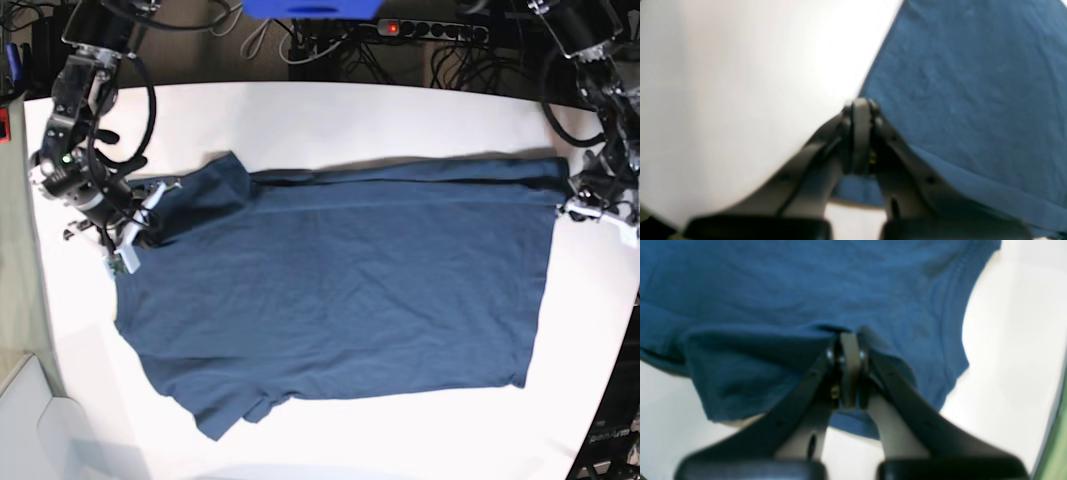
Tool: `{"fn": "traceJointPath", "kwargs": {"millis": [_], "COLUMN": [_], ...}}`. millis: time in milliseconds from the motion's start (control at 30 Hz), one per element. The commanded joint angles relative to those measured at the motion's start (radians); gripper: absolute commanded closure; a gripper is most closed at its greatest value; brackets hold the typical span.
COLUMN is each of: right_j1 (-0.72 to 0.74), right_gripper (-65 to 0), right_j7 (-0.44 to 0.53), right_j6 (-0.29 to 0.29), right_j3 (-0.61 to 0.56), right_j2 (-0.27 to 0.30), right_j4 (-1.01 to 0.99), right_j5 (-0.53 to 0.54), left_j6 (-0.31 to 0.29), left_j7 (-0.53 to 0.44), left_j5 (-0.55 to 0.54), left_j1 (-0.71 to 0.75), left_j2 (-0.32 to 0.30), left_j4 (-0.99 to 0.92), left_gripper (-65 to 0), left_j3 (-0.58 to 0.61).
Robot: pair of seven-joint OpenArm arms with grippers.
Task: Layout the t-shirt on the table in an organized manner, then fold the t-shirt properly
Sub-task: 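Pull the collar-side edge taut between both grippers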
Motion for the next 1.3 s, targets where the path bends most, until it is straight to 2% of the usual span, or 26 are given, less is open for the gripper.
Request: {"fn": "traceJointPath", "kwargs": {"millis": [0, 100, 400, 567, 733, 933, 1000, 1133, 1200, 1267], "right_j1": [0.025, 0.056, 0.120, 0.148, 0.157, 0.159, 0.155, 0.149, 0.149, 0.149], "right_gripper": [0.0, 0.0, 0.0, 0.0, 0.0, -0.7, -7.9, -26.9, -34.3, -38.7], "right_j7": [0.025, 0.025, 0.027, 0.027, 0.027, 0.027, 0.022, 0.019, 0.017, 0.017], "right_j6": [-0.004, -0.004, -0.004, -0.004, -0.004, -0.004, -0.004, -0.004, -0.004, -0.004], "right_j3": [0.000, -0.006, -0.006, -0.006, -0.008, -0.086, -0.118, -0.118, -0.117, -0.105], "right_j2": [0.010, 0.012, 0.066, 0.069, 0.067, 0.092, 0.098, 0.106, 0.109, 0.110], "right_j4": [0.007, -0.030, -0.130, -0.176, -0.194, -0.202, -0.202, -0.196, -0.194, -0.194], "right_j5": [0.011, 0.011, 0.011, 0.011, 0.011, 0.011, 0.011, 0.011, 0.012, 0.012], "left_j6": [0.002, 0.005, 0.002, 0.001, 0.001, -0.001, -0.001, -0.001, -0.001, -0.001], "left_j7": [-0.025, -0.025, -0.026, -0.032, -0.078, -0.083, -0.083, -0.077, -0.078, -0.077], "left_j5": [-0.009, -0.009, -0.009, -0.009, -0.009, -0.009, -0.009, -0.009, -0.010, -0.012], "left_j1": [-0.025, -0.068, -0.136, -0.151, -0.152, -0.154, -0.156, -0.159, -0.157, -0.156], "left_j2": [-0.033, -0.046, -0.091, -0.088, -0.086, -0.089, -0.092, -0.108, -0.109, -0.111], "left_j4": [0.002, -0.032, -0.118, -0.145, -0.178, -0.196, -0.194, -0.181, -0.171, -0.158], "left_gripper": [-0.1, -0.1, -0.1, -0.1, -0.3, -0.9, -5.9, -26.1, -30.2, -29.6], "left_j3": [0.015, 0.055, 0.058, 0.058, 0.059, 0.064, 0.096, 0.135, 0.132, 0.132]}}
